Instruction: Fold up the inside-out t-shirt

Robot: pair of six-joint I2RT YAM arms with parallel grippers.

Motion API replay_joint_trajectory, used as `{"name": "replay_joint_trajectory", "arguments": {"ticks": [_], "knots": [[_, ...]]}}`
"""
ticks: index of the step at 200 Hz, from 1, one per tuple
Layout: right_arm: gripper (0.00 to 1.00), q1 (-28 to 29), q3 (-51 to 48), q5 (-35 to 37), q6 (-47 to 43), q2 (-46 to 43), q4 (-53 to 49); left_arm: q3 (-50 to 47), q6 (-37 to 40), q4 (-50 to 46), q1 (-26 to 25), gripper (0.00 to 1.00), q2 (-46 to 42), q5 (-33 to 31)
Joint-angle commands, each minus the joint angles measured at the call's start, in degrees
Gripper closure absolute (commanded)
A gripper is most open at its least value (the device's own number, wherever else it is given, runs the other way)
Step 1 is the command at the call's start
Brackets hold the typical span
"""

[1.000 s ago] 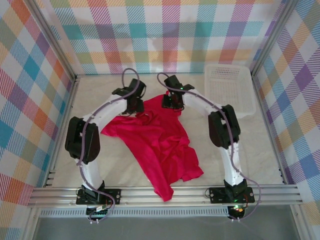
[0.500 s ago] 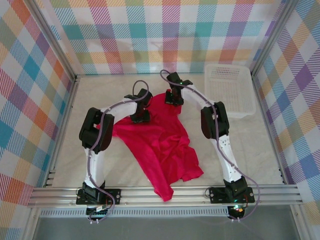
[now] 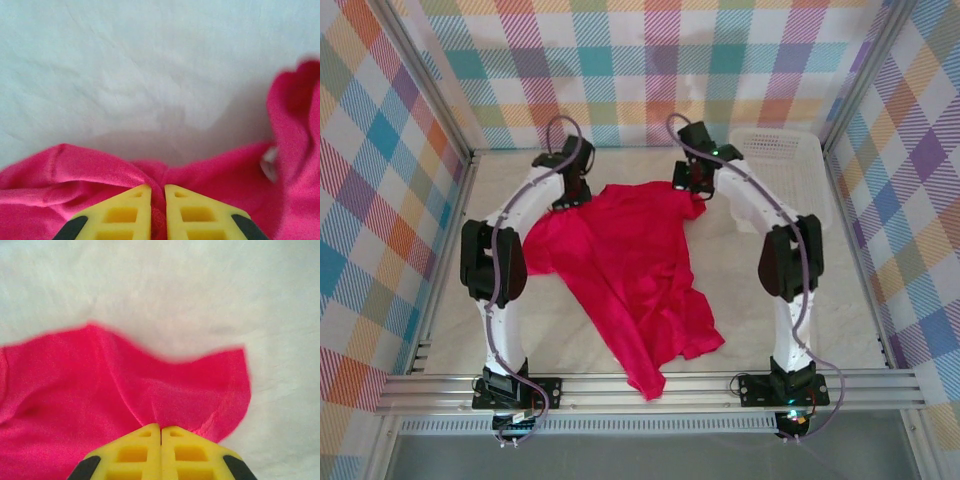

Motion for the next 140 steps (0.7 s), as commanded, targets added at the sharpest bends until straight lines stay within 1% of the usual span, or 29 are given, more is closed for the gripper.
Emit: {"name": "replay_joint_trajectory", "arguments": {"ticks": [1, 18, 36, 42, 53, 57, 60, 63, 66, 68, 73, 76, 81, 87, 94, 102, 112, 120, 140], "knots": [[1.00, -2.1, -2.3, 5.3, 1.0, -2.8, 1.1, 7.1, 2.1, -4.0, 1.9, 0.87, 1.9, -3.8], [1.00, -3.3, -2.6, 4.8, 1.1, -2.3, 2.9, 14.6, 2.1, -4.4, 2.8, 0.88, 7.3, -2.8], [1.00, -4.0, -0.4, 4.1, 0.8, 1.2, 4.2, 25.6, 2.5, -6.4, 3.1, 0.88, 15.3, -1.3], [1.00, -4.1, 1.1, 4.5, 0.6, 2.8, 4.4, 30.4, 2.8, -7.1, 3.3, 0.88, 18.7, -1.0], [1.00, -4.6, 5.5, 5.6, 0.6, 6.5, 3.1, 41.8, 3.4, -9.8, 3.8, 0.83, 25.4, -0.3], [1.00, -4.9, 7.8, 5.6, 0.6, 7.9, 1.9, 46.1, 3.3, -11.2, 4.1, 0.79, 27.8, -0.1], [0.98, -5.0, 9.7, 5.5, 0.6, 9.2, 0.7, 49.2, 3.2, -12.4, 4.3, 0.75, 29.4, -0.1], [0.94, -5.1, 11.9, 5.2, 0.6, 10.4, -0.8, 52.0, 3.1, -13.5, 4.5, 0.67, 31.1, 0.1], [0.89, -5.3, 14.1, 4.7, 0.6, 11.7, -2.3, 54.6, 2.9, -14.7, 4.7, 0.61, 32.4, 0.2], [0.85, -5.3, 15.7, 4.4, 0.6, 12.6, -3.6, 56.1, 2.7, -15.4, 4.9, 0.55, 33.2, 0.3], [0.72, -5.4, 19.7, 3.4, 0.5, 14.5, -6.9, 58.6, 2.2, -16.9, 5.2, 0.42, 34.3, 0.1], [0.66, -5.4, 22.0, 2.7, 0.4, 15.5, -8.8, 59.0, 1.9, -17.5, 5.3, 0.38, 34.4, -0.1], [0.58, -5.2, 25.2, 1.2, 0.2, 17.0, -11.8, 58.4, 1.6, -17.9, 5.4, 0.31, 33.9, -0.7], [0.53, -5.1, 27.5, -0.3, 0.0, 18.1, -14.4, 55.7, 1.3, -17.9, 5.4, 0.28, 32.3, -1.2], [0.51, -4.5, 27.5, -1.4, -0.4, 18.1, -15.7, 51.2, 0.9, -16.9, 5.3, 0.27, 29.5, -1.4], [0.50, -3.7, 25.1, -2.1, -1.0, 16.8, -15.5, 42.8, 0.7, -14.4, 5.3, 0.27, 25.1, -0.7], [0.50, -2.6, 19.5, -3.4, -1.4, 13.7, -13.6, 31.1, -0.1, -10.1, 4.9, 0.29, 18.8, 0.1], [0.50, -1.6, 12.9, -5.2, -1.4, 10.5, -11.3, 21.8, -0.7, -6.4, 4.4, 0.31, 13.6, 0.9], [0.50, 0.5, -3.9, -10.9, 0.6, 1.8, -2.4, 0.7, -3.4, 1.1, 2.6, 0.35, 1.4, 4.1]]}}
